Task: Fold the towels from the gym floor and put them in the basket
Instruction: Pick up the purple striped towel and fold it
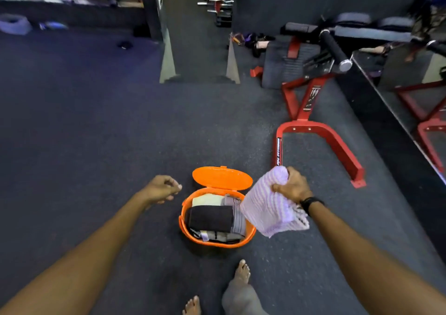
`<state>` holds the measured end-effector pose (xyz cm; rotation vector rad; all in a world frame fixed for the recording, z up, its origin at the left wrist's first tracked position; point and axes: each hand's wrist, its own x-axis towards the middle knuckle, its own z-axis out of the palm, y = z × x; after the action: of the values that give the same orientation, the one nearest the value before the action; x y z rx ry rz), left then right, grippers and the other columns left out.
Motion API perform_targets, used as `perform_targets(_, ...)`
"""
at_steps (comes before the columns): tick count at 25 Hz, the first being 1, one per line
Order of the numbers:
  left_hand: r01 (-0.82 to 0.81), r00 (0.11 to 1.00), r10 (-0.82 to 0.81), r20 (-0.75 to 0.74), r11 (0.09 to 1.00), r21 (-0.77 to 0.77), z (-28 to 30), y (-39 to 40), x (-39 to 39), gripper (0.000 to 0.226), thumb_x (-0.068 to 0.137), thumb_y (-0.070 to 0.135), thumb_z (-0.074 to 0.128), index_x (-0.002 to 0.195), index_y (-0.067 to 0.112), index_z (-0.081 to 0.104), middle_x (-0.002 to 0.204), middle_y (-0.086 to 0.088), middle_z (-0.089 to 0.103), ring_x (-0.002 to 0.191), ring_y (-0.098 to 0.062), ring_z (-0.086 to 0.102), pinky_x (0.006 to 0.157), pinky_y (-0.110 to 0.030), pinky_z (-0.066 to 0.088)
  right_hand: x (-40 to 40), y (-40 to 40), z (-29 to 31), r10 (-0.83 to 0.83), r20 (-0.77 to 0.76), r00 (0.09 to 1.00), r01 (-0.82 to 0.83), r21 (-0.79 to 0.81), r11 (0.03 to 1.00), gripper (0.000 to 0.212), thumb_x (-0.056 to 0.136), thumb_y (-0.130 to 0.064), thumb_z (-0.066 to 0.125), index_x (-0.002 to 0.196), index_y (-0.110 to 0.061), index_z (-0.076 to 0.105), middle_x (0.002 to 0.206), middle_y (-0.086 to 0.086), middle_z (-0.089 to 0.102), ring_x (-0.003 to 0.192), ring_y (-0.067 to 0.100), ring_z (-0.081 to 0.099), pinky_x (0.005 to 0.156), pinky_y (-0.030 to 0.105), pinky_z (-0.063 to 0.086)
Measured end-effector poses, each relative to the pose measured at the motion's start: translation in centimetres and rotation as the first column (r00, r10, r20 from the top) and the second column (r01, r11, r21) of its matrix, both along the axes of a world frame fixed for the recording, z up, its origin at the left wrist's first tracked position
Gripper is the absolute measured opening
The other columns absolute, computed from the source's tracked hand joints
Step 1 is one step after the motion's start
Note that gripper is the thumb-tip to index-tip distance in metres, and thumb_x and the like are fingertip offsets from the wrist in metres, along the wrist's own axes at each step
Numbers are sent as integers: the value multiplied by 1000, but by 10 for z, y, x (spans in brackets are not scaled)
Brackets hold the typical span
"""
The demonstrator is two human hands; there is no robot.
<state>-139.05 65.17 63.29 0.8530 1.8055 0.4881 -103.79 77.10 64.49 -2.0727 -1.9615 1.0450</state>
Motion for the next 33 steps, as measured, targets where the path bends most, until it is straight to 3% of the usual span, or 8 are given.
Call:
perform_targets(2, 66, 997, -67, -43, 997, -37, -27, 4, 5, 12, 90, 18, 65, 86, 9, 57, 75, -4, 59, 65, -17, 55, 51, -22, 39, -5, -2, -39, 9, -37, 999, -11, -54, 998, 60, 69, -23, 81, 118, -4, 51, 116, 16, 59, 102, 28, 54, 82, 31, 39)
perform_targets(5, 177, 971, -191, -144, 979, -99, -73, 22, 12, 18, 85, 18, 69, 74, 20, 56, 68, 4, 58, 63, -11, 53, 62, -22, 45, -12, 10, -102, 18, -151, 988, -46, -180, 983, 64, 66, -24, 82, 118, -2, 52, 115, 13, 61, 102, 25, 57, 84, 33, 43)
perform_targets(10, 277, 929, -295, -222, 955, -110, -159, 47, 27, 24, 87, 18, 65, 72, 31, 51, 73, 5, 60, 64, -7, 52, 64, -21, 42, 2, 35, -193, -271, -346, 898, 127, -386, 914, 45, 75, -6, 79, 113, -3, 56, 109, 12, 67, 92, 21, 64, 75, 28, 54)
perform_targets(14, 458, 818, -482, -313, 876, -153, -288, 56, 33, 12, 92, 26, 57, 103, 27, 59, 106, -1, 61, 105, -21, 59, 85, -26, 40, 5, 48, -318, -168, -228, 959, 74, -373, 925, 85, 72, -35, 81, 139, -9, 34, 138, 11, 47, 124, 27, 49, 99, 37, 42)
perform_targets(17, 615, 618, -623, -480, 763, -199, -381, 55, 42, 54, 79, 39, 63, 127, 13, 59, 123, -13, 61, 117, -32, 55, 97, -36, 45, -4, 28, -414, 147, -10, 989, -144, -285, 948, 91, 82, -47, 66, 151, -17, 16, 156, 15, 18, 143, 31, 24, 111, 39, 28)
perform_targets(20, 750, 429, -677, -598, 636, -181, -455, 74, 54, 80, 57, 53, 79, 125, 14, 60, 119, -20, 65, 108, -38, 63, 83, -50, 53, -14, 13, -487, 433, 182, 883, -390, -233, 891, 92, 82, -65, 51, 152, -30, 3, 160, 16, -2, 146, 39, 4, 114, 50, 18)
perform_targets(25, 832, 349, -670, -655, 543, -112, -545, 116, 61, 81, 84, 73, 31, 151, 29, 21, 155, -19, 25, 142, -41, 25, 109, -63, 21, -31, 3, -569, 519, 377, 767, -495, -169, 853, 97, 68, -80, 35, 149, -30, 17, 150, 23, 32, 130, 53, 37, 87, 67, 42)
perform_targets(33, 841, 309, -671, -674, 524, -136, -645, 98, 63, 103, 71, 83, 29, 152, 28, -1, 155, -26, 16, 145, -44, 1, 108, -70, 7, -31, -13, -649, 500, 361, 787, -466, -182, 866, 113, 66, -82, 35, 152, -20, -5, 150, 28, 18, 133, 56, 29, 91, 68, 39)
